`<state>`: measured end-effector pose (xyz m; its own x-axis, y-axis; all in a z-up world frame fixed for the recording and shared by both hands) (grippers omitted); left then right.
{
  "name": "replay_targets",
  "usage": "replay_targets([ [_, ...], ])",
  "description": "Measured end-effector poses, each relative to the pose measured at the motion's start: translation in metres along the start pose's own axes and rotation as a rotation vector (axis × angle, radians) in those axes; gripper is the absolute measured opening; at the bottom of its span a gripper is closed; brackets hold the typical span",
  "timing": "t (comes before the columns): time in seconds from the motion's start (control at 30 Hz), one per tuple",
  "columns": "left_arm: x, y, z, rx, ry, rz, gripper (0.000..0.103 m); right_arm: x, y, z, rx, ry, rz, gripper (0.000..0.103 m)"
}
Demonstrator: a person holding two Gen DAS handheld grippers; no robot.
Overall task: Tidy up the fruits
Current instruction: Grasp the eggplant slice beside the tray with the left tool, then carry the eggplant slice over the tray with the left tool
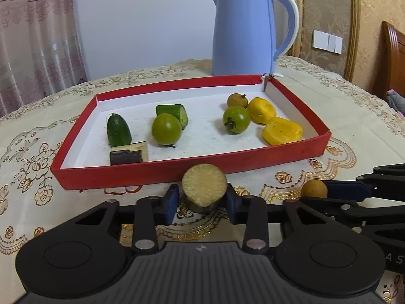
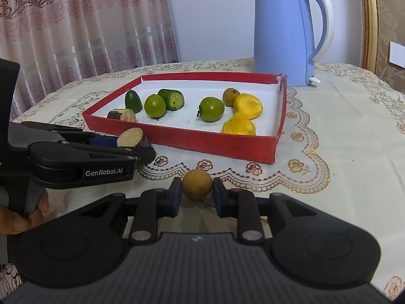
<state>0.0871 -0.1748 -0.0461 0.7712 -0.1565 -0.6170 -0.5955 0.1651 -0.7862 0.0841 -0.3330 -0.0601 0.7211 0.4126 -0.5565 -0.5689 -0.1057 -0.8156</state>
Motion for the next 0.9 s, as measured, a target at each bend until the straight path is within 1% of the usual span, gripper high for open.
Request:
replay_targets([
  [0.33,-0.004,-0.001,0.001,0.0,0.032,-0.009,0.032,0.001,0.001,0.0,0.0,-0.001,0.005,0.025],
  [0.53,-0.03,-0.015,0.007,0.033,0.058,-0.078,0.032,0.001,0.001,0.001,-0.002,0.002,0.006,0.025],
  [0.63,-0.039,-0.031,0.024,0.034,0.032,-0.123,0.033,0.002,0.001,0.001,-0.004,0.005,0.008,0.025],
  [0.7,-0.038,-0.043,0.041,0.034,-0.004,-0.138,0.033,0.002,0.001,0.001,-0.005,0.006,0.009,0.025],
  [0.8,-0.027,-0.059,0.067,0.011,-0.043,-0.128,0.032,0.002,0.001,0.001,-0.009,0.008,0.009,0.025],
  [0.9,-0.008,-0.071,0.082,-0.001,-0.064,-0.112,0.032,0.002,0.001,0.001,-0.012,0.011,0.01,0.025],
])
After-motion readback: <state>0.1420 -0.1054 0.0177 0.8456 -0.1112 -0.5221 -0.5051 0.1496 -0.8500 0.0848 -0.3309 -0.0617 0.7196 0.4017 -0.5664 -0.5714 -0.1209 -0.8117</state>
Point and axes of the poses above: each gripper's, at about its wrist camera, not at the fingertips, and x roughly the way its jaws point, z to its left, y to its underside, the point moved 5 cm from there along x, roughly the way its jaws point
